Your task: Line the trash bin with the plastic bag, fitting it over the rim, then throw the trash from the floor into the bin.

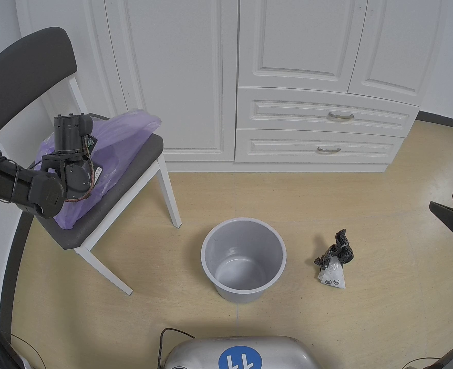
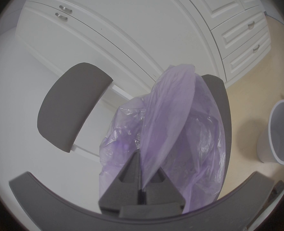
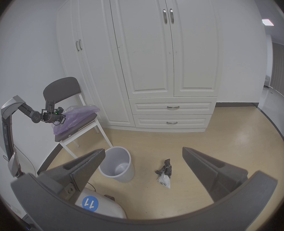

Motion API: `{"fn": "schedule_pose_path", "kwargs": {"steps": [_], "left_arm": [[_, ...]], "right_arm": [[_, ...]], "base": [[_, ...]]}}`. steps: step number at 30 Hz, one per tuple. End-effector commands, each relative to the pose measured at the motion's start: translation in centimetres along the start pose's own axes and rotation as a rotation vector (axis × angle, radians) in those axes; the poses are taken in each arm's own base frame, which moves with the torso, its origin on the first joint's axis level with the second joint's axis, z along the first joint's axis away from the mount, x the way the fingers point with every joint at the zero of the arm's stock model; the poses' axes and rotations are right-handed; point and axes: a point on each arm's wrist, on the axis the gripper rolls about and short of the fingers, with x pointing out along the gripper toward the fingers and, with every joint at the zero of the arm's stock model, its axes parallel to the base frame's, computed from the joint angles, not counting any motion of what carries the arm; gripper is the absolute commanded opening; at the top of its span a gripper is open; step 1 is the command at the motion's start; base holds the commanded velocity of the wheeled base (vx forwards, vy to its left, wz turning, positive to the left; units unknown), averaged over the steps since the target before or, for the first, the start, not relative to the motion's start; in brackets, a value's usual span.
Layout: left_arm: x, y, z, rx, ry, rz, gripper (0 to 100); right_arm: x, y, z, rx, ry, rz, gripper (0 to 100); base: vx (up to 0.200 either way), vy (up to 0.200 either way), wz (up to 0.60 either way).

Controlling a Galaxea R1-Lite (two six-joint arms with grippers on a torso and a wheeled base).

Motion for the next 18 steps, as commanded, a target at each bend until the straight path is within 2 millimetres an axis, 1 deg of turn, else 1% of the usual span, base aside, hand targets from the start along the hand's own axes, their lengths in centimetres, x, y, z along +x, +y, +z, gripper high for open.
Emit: {"fn": "schedule_pose_path", "kwargs": {"steps": [1,2,3,4,6,7,8,11,13,14,15,16,18], "left_arm": [[-1.7,1.5,-0.3,-0.041,-0.039,0.012,0],[-1.7,1.5,-0.3,-0.041,-0.039,0.012,0],[-2.7,2.2,-1.1,-0.067,-0.055,0.02,0],[-3.3,2.5,-1.5,-0.079,-0.063,0.018,0],[-5.3,3.8,-2.4,-0.102,-0.088,0.005,0],[-5.9,4.1,-2.7,-0.107,-0.092,0.002,0],[-7.1,4.8,-3.3,-0.128,-0.099,0.002,0],[-9.4,6.2,-4.4,-0.206,-0.12,0.003,0],[-11.0,6.7,-4.9,-0.29,-0.144,-0.011,0],[-11.0,6.7,-4.9,-0.29,-0.144,-0.011,0],[-12.7,7.0,-5.7,-0.381,-0.166,-0.041,0],[-13.2,7.1,-6.0,-0.41,-0.173,-0.052,0],[-15.1,7.2,-7.3,-0.496,-0.203,-0.115,0]], "right_arm": [[0.1,0.0,0.0,0.002,0.002,-0.001,100],[0.1,0.0,0.0,0.002,0.002,-0.001,100],[-0.1,0.0,0.0,0.0,-0.004,0.002,100],[-0.2,0.0,0.0,-0.002,-0.007,0.002,100],[-0.2,0.1,0.0,-0.002,-0.007,0.008,100],[-0.1,0.1,0.0,-0.002,-0.005,0.011,100],[0.0,0.1,-0.1,-0.002,0.002,0.022,100],[0.2,0.1,-0.4,-0.001,0.018,0.031,100],[0.2,0.1,-0.4,-0.002,0.018,0.034,100],[0.2,0.1,-0.4,-0.002,0.018,0.034,100],[0.0,0.2,-0.3,-0.004,0.01,0.034,100],[0.0,0.2,-0.3,-0.004,0.009,0.034,100],[-0.2,0.2,-0.2,-0.006,0.0,0.029,100]], "base": [[0.0,0.0,0.0],[0.0,0.0,0.0],[0.0,0.0,0.0],[0.0,0.0,0.0],[0.0,0.0,0.0],[0.0,0.0,0.0],[0.0,0.0,0.0],[0.0,0.0,0.0],[0.0,0.0,0.0],[0.0,0.0,0.0],[0.0,0.0,0.0],[0.0,0.0,0.0],[0.0,0.0,0.0]]}}
